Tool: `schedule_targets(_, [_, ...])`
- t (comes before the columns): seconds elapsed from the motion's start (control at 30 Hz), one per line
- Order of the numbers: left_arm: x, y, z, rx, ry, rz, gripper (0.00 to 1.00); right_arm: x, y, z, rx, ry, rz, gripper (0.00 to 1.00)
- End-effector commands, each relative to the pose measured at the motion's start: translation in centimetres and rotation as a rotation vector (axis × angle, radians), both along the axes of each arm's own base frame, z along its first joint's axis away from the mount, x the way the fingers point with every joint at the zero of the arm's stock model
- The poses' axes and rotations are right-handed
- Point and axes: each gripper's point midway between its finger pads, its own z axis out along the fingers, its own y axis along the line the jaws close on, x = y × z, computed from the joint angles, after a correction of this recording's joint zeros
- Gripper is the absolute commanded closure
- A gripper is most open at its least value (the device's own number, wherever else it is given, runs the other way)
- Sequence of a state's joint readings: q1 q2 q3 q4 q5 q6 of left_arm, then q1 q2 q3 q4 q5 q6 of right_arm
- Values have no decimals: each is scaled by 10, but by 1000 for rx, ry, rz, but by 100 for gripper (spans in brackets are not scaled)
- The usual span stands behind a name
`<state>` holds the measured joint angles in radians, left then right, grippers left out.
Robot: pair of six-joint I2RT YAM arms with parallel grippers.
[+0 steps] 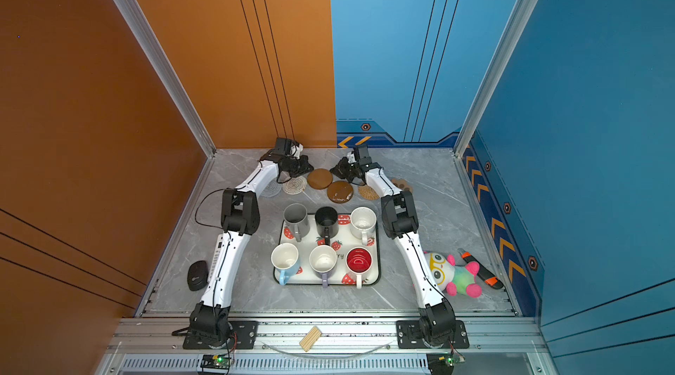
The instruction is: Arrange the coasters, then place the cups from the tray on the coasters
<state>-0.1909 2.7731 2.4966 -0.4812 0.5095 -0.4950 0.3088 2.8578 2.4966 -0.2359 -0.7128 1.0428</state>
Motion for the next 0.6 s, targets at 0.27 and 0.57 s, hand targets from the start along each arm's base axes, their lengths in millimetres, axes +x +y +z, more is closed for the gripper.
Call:
schedule_targets(0.27, [-7, -12, 12, -13, -16, -61, 100, -28, 12, -15, -27, 70, 100, 100])
schedule_targets(0.57, [-18, -26, 10, -22, -11, -117, 100, -40, 12, -6, -54, 69, 150, 100])
